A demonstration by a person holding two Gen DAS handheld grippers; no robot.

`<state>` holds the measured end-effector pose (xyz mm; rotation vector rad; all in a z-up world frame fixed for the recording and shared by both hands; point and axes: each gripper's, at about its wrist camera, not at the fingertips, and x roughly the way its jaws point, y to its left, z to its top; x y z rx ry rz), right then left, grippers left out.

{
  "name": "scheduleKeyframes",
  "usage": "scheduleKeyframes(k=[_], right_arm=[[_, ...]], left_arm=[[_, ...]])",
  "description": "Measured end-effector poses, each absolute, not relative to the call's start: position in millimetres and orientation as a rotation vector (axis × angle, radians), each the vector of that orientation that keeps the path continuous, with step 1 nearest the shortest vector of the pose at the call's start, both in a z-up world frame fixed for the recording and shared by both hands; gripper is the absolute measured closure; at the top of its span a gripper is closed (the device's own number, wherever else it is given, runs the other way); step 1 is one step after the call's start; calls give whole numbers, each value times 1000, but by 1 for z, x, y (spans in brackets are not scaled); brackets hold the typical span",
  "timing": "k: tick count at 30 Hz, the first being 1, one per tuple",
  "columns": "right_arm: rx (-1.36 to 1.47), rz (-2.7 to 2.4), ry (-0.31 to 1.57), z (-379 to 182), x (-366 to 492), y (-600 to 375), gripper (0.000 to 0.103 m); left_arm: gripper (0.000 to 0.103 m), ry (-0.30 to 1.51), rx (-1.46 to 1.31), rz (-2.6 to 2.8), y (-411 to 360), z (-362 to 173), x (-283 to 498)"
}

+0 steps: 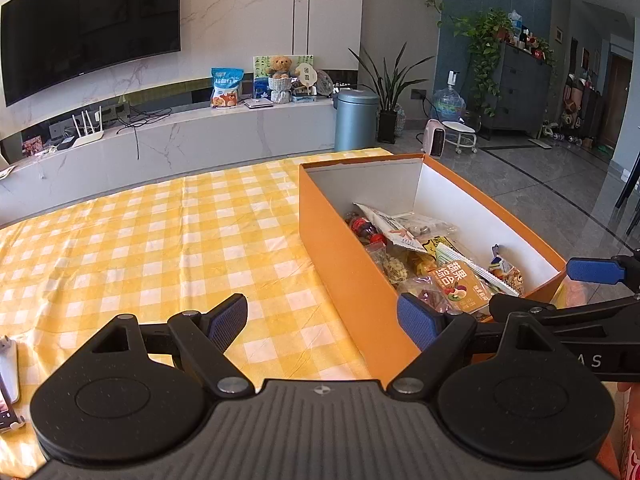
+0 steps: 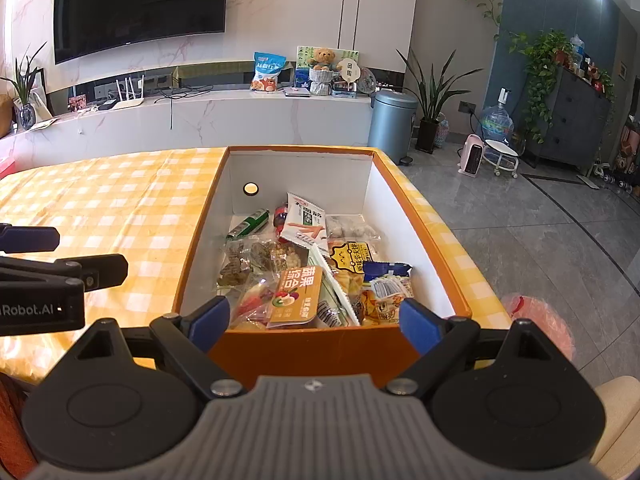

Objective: Organize snacks

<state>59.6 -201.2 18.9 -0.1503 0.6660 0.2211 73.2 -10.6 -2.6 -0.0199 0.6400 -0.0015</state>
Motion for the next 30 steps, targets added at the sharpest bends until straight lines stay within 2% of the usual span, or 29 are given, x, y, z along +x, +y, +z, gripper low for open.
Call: scheduleKeyframes(k=[30], right_arm=[[-147,213,675,16,61,-203,13]], left_arm=[[4,637,-9,-3,-13,-1,72]])
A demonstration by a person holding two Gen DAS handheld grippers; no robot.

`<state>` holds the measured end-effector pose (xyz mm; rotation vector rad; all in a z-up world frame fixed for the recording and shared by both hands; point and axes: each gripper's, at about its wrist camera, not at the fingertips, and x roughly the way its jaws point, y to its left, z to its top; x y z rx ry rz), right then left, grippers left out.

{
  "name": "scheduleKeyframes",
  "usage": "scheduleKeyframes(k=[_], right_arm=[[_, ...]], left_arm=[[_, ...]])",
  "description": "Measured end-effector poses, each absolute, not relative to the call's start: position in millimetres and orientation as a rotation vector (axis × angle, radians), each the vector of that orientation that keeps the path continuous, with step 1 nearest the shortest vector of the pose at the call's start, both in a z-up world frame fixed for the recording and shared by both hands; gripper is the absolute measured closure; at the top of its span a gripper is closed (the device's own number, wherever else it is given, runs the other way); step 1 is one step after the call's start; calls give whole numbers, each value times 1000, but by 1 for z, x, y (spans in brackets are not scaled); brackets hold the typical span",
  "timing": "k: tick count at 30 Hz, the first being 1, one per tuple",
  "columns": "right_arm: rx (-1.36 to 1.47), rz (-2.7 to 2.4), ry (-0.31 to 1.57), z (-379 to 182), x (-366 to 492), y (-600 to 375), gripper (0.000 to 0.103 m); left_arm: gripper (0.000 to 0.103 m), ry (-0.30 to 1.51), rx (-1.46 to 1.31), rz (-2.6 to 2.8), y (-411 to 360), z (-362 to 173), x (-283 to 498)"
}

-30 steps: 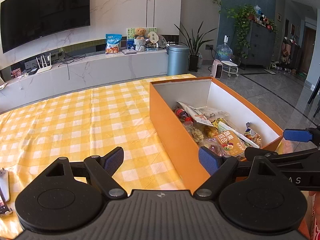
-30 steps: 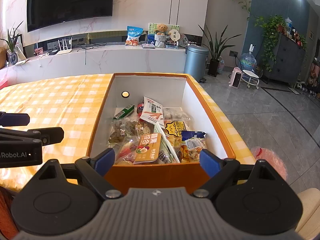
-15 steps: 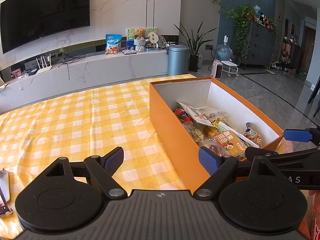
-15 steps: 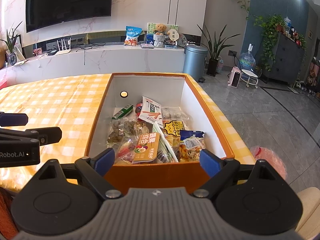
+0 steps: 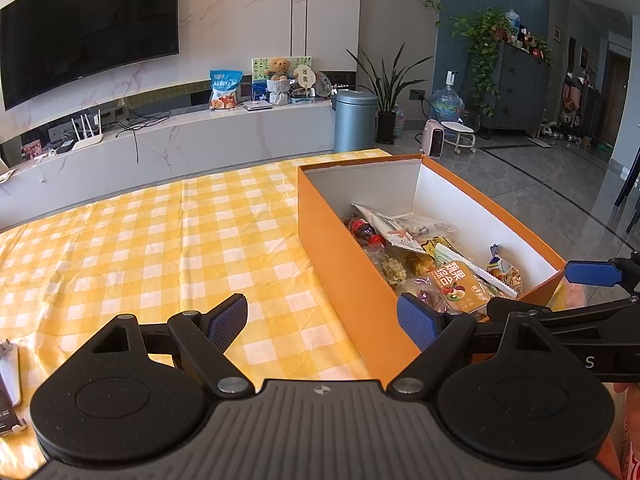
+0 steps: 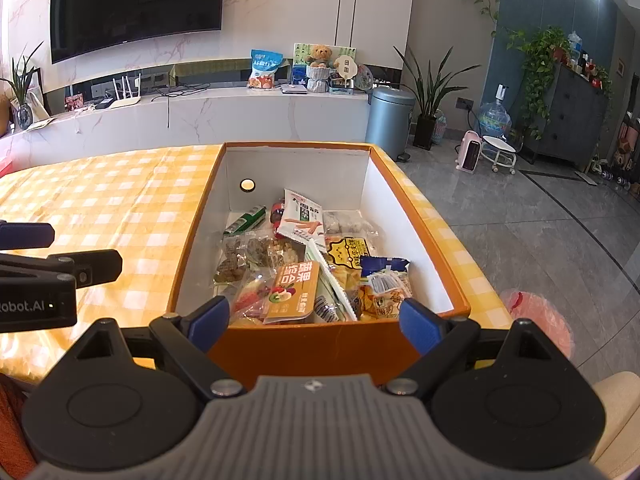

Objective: Organize snacks

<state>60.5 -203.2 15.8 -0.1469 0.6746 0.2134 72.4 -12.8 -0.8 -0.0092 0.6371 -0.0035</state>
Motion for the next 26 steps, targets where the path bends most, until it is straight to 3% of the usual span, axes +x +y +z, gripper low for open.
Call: scheduleKeyframes(k=[26], right_arm=[[-155,208,681,13,61,-202,13]], left_arm=[[4,614,-34,15,-6,4,70]])
